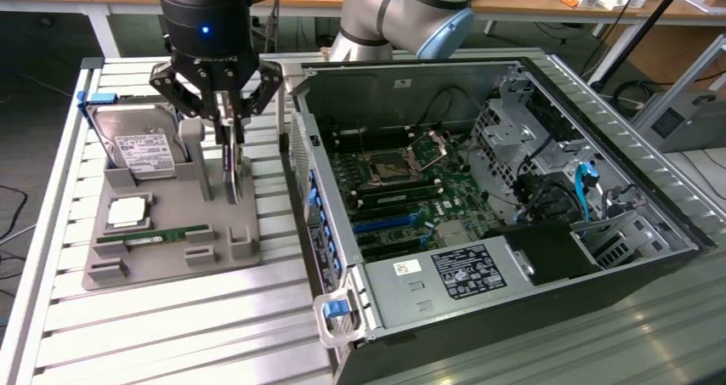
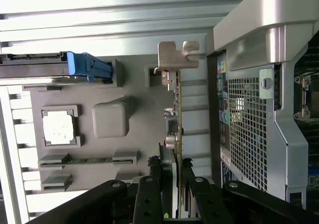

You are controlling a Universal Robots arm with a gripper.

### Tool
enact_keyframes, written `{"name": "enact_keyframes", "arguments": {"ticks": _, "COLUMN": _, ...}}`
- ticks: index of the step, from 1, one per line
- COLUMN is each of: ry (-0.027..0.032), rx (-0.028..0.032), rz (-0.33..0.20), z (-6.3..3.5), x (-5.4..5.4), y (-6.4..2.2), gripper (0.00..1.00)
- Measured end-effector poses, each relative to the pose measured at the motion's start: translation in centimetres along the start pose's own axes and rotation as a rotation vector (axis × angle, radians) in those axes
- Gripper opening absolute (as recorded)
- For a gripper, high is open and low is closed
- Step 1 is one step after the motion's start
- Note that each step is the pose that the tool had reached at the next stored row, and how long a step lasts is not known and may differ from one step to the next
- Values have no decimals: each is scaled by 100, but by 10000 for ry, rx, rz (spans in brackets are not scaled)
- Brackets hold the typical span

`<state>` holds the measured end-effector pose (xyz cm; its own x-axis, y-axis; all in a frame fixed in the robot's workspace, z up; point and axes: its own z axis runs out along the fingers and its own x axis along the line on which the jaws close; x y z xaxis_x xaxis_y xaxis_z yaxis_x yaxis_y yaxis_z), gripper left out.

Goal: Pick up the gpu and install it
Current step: 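Pick up the gpu and move the gpu toward the slot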

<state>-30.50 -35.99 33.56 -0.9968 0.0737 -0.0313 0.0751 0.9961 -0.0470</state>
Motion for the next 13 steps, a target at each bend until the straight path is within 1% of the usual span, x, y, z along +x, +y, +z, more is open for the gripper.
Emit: {"name": "enact_keyframes", "arguments": {"ticks": 13, "ry": 0, "rx": 0, "rz": 0, "z": -42, "x": -1, "y": -2, "gripper": 27}}
